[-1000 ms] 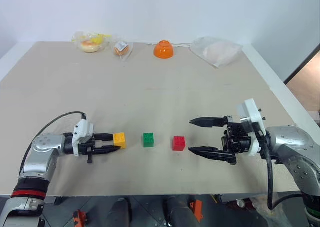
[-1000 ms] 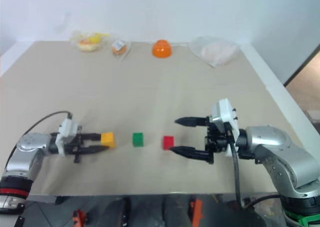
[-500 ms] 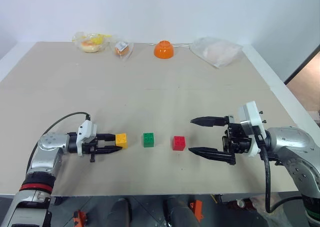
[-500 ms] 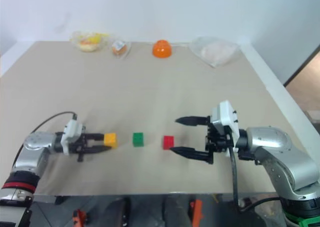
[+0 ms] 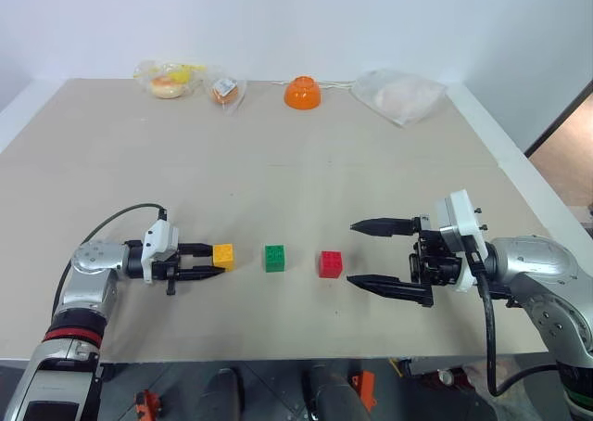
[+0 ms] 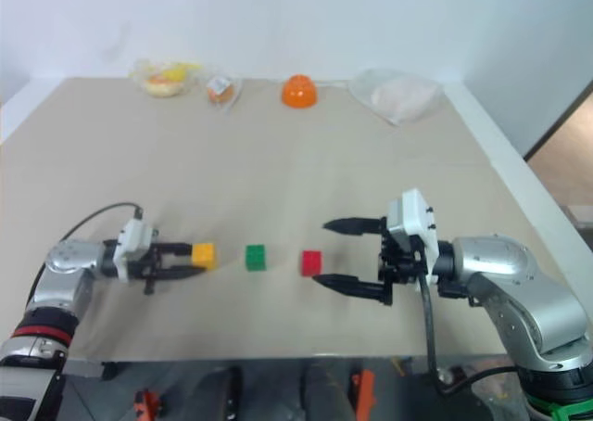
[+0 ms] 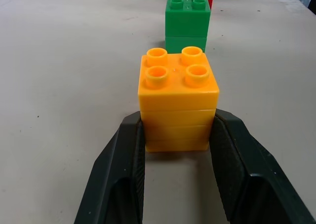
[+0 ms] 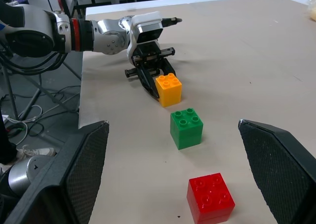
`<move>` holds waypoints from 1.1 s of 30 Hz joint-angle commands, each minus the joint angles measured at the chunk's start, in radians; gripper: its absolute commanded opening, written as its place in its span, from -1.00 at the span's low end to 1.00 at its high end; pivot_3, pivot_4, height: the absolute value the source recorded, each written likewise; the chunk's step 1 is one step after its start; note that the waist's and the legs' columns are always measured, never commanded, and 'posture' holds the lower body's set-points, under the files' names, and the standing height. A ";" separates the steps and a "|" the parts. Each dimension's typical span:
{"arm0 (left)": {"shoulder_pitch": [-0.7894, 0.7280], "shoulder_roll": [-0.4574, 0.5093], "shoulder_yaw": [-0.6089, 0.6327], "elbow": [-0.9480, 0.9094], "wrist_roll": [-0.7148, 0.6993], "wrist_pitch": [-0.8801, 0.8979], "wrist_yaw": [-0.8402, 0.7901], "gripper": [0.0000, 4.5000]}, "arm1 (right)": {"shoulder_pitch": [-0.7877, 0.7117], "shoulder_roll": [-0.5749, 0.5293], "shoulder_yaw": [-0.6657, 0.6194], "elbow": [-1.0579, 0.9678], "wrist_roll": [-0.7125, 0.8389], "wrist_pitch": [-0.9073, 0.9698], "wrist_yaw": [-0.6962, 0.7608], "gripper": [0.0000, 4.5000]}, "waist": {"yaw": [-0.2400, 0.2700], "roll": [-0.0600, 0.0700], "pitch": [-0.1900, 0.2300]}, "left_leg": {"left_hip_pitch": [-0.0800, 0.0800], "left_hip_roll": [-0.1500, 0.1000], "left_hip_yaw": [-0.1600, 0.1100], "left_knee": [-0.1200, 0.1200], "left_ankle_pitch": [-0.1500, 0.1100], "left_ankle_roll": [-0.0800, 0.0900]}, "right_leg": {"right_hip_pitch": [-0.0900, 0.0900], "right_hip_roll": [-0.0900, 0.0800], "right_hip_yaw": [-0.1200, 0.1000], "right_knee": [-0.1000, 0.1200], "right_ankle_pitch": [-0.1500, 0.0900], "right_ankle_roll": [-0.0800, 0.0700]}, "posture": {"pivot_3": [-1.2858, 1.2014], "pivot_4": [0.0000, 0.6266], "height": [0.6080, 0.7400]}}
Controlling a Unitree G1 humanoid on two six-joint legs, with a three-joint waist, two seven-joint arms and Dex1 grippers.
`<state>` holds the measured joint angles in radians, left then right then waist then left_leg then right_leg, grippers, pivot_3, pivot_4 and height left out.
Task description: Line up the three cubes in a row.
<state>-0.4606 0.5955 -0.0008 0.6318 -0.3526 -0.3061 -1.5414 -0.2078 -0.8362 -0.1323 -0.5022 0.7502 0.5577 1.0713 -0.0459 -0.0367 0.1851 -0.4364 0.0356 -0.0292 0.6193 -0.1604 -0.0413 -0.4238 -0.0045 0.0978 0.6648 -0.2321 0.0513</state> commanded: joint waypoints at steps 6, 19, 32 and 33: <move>-0.002 0.002 0.011 0.008 0.004 0.026 0.005 0.59 | -0.018 -0.007 -0.013 -0.004 0.001 -0.016 0.008 0.94 | 0.000 0.000 0.000 | 0.000 0.000 0.000 0.000 0.000 0.000 | 0.000 0.000 0.000 0.000 0.000 0.000 | 0.03 -0.52 1.00; 0.105 0.142 0.083 -0.009 -0.006 0.056 0.018 0.97 | -0.040 -0.003 -0.002 0.016 -0.001 -0.018 0.020 0.94 | -0.018 0.001 0.000 | 0.004 0.007 0.003 -0.002 0.000 0.000 | 0.000 0.005 0.001 0.000 0.001 -0.004 | 0.03 -0.52 1.00; 0.224 0.318 0.293 -0.251 -0.123 0.601 0.275 0.97 | -0.043 -0.031 -0.017 0.237 -0.090 -0.081 0.092 0.94 | -0.027 0.001 0.000 | 0.005 0.012 0.009 -0.002 -0.001 -0.001 | -0.001 0.007 0.001 0.001 0.001 -0.008 | 0.03 -0.52 1.00; 0.238 0.326 0.306 -0.270 -0.133 0.629 0.278 0.97 | -0.048 -0.028 -0.013 0.250 -0.095 -0.086 0.095 0.94 | -0.027 0.001 0.000 | 0.005 0.012 0.009 -0.002 -0.001 -0.001 | -0.001 0.007 0.001 0.001 0.001 -0.008 | 0.03 -0.52 1.00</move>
<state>-0.2379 0.8886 0.2569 0.4133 -0.4560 0.2650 -1.2818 -0.2387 -0.8581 -0.1237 -0.2653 0.6599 0.4950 1.1531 -0.0732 -0.0359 0.1847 -0.4315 0.0479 -0.0202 0.6168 -0.1617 -0.0432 -0.4254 0.0025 0.0988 0.6657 -0.2313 0.0432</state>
